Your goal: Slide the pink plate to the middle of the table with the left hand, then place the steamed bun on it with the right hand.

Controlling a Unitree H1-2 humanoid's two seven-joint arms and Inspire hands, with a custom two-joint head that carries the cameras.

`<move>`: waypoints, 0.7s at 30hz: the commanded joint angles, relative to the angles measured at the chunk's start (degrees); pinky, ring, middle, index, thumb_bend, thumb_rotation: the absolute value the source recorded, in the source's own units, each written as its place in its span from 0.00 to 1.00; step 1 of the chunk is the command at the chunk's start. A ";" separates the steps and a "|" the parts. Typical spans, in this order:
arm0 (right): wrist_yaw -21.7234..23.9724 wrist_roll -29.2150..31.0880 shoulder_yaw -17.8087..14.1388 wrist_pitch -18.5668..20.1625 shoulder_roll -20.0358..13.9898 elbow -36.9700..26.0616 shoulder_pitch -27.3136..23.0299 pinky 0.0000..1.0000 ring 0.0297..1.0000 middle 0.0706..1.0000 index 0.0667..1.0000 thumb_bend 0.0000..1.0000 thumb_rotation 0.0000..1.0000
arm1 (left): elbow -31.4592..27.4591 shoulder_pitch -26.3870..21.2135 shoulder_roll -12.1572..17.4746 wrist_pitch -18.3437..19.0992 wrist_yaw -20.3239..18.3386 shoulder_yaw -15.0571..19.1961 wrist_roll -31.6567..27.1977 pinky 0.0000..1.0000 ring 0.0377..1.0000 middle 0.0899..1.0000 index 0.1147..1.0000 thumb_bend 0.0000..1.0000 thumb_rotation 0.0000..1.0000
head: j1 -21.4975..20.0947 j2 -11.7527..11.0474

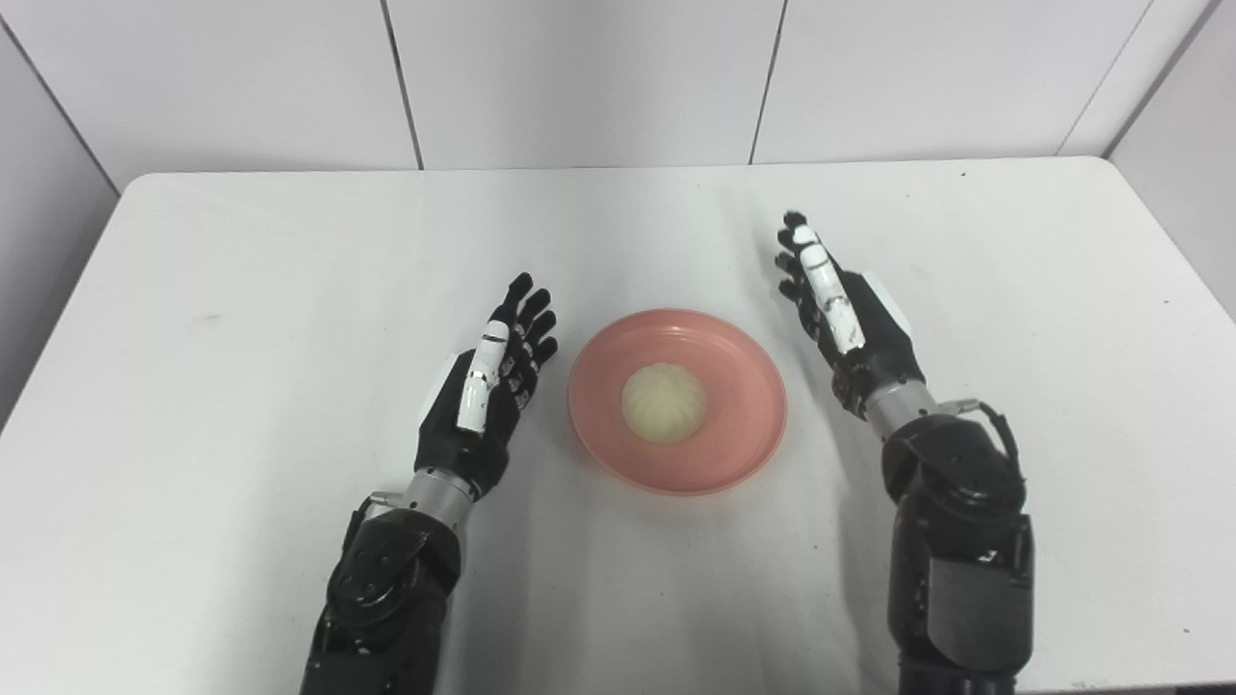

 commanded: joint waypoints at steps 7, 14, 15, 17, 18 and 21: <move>-8.67 4.75 4.67 -14.67 -0.26 3.35 2.03 1.00 1.00 1.00 1.00 0.25 1.00 | 3.36 2.86 2.12 -3.01 1.08 0.58 1.75 1.00 1.00 1.00 1.00 0.36 1.00 | -0.06 -0.19; -10.14 7.23 8.01 -11.73 -1.09 1.80 5.48 1.00 1.00 1.00 1.00 0.23 1.00 | 3.97 3.69 2.07 -5.85 1.00 0.54 2.03 1.00 1.00 1.00 1.00 0.36 1.00 | 0.32 -0.16; -10.02 7.74 8.38 -11.61 -1.29 1.73 6.01 1.00 1.00 1.00 1.00 0.23 1.00 | 3.66 3.87 2.06 -5.69 1.03 0.49 2.06 1.00 1.00 1.00 1.00 0.36 1.00 | 0.28 -0.16; -9.93 8.56 9.02 -11.43 -1.68 1.60 6.82 1.00 1.00 1.00 1.00 0.20 1.00 | 3.48 4.15 2.14 -5.64 0.94 0.46 2.04 1.00 1.00 1.00 1.00 0.36 1.00 | 0.15 -0.07; -10.06 8.75 9.30 -11.29 -1.85 1.58 7.13 1.00 1.00 1.00 1.00 0.19 1.00 | 3.53 4.23 2.21 -5.72 0.88 0.46 1.99 1.00 1.00 1.00 1.00 0.37 1.00 | 0.09 -0.03; -10.54 9.71 9.86 -10.66 -2.21 1.78 7.70 1.00 1.00 1.00 1.00 0.15 1.00 | 3.50 4.34 2.33 -5.43 1.05 0.38 2.16 1.00 1.00 1.00 1.00 0.38 1.00 | 0.04 0.04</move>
